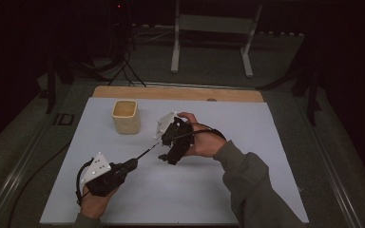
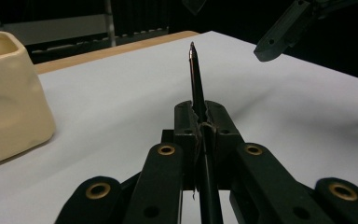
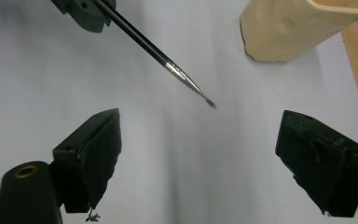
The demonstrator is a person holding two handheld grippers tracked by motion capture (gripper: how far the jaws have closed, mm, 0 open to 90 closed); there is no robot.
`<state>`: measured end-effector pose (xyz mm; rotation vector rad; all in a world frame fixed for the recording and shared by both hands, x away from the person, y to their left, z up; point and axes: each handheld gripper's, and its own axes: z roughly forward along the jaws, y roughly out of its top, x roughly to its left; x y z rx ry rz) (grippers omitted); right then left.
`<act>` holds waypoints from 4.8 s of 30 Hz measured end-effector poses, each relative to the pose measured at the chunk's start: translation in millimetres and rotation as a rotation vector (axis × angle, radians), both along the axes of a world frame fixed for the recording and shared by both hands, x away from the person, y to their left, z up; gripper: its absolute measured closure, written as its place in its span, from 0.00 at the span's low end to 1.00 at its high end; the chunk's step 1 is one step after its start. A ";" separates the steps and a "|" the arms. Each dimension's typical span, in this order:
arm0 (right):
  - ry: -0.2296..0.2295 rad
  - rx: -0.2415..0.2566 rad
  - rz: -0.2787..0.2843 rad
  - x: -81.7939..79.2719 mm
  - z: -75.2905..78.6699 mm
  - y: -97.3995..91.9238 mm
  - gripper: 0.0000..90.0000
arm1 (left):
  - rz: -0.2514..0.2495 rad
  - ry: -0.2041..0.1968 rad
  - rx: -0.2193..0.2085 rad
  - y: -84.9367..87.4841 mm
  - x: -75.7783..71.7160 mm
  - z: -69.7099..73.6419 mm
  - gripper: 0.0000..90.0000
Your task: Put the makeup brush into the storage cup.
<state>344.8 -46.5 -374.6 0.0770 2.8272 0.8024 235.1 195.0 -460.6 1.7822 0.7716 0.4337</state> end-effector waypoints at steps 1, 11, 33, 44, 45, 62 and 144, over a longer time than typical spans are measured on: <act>0.006 0.012 -0.003 0.3 -0.4 -1.3 0.16 | -0.001 0.000 -0.003 -0.1 -0.2 0.2 0.96; 0.070 0.130 -0.023 2.6 -5.4 -8.9 0.17 | -0.003 -0.009 -0.028 1.4 -1.6 2.6 0.96; 0.256 0.307 -0.169 14.5 -19.4 -16.8 0.17 | 0.027 -0.063 -0.034 -5.4 -8.5 7.9 0.96; 0.310 0.363 -0.019 8.4 -17.2 -17.4 0.35 | -0.112 -0.026 -0.108 -3.4 -6.4 9.1 0.96; 0.309 0.364 -0.005 7.5 -16.9 -18.0 0.38 | -0.125 -0.022 -0.116 -2.5 -5.8 9.2 0.96; 0.310 0.321 0.139 0.2 -18.2 -19.1 0.61 | -0.198 0.005 -0.122 0.9 -2.3 9.0 0.95; 0.167 0.263 0.025 0.3 -15.5 -13.4 0.12 | 0.039 -0.011 0.263 -24.4 3.0 5.8 0.96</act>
